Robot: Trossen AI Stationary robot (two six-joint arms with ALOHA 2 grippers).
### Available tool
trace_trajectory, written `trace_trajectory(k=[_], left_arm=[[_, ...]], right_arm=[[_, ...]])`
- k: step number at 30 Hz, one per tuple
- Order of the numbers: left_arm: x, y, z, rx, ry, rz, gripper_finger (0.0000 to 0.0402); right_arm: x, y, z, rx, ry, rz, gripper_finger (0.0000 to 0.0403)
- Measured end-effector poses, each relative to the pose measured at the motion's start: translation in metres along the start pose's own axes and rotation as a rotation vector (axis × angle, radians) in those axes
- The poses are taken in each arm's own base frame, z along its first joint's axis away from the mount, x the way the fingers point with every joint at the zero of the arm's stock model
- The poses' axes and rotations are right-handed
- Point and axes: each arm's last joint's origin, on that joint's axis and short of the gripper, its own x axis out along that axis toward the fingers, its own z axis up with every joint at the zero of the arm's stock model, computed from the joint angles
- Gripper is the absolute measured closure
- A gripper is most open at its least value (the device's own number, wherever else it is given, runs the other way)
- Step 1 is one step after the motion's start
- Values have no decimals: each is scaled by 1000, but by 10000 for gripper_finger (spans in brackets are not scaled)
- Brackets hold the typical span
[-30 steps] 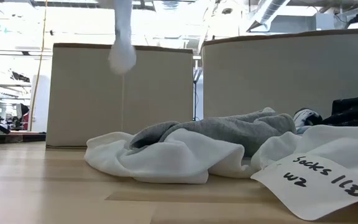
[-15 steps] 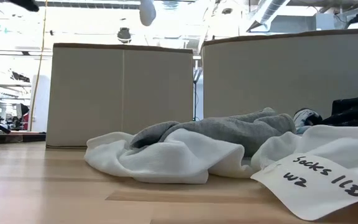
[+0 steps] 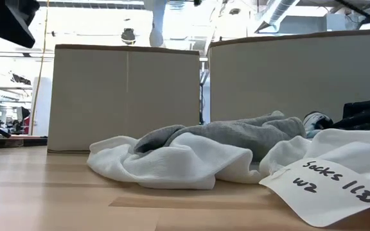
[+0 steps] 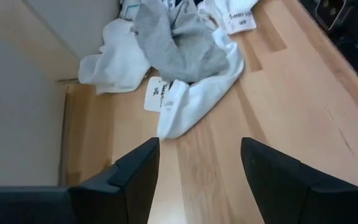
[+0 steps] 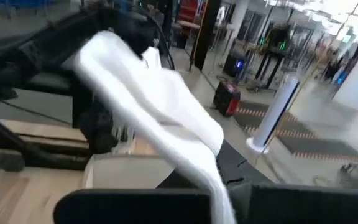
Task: Sort clothes
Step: Put the white sock into the left white laundry bin
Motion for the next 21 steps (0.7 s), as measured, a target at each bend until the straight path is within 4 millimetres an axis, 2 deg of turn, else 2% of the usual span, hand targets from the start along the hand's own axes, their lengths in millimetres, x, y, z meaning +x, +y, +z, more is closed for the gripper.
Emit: trace_trajectory(k=[5,9,21], left_arm=[[5,0,-4,-10,-42,-9,183],[8,1,-3,-7,-64,-9,183],[14,3,-2,-11,-64,-1,183]], right_arm=[[15,-14,-19,49,15,16,399],[27,-19,-36,69,50,11,399],[42,-28,-68,131,162,5,397]])
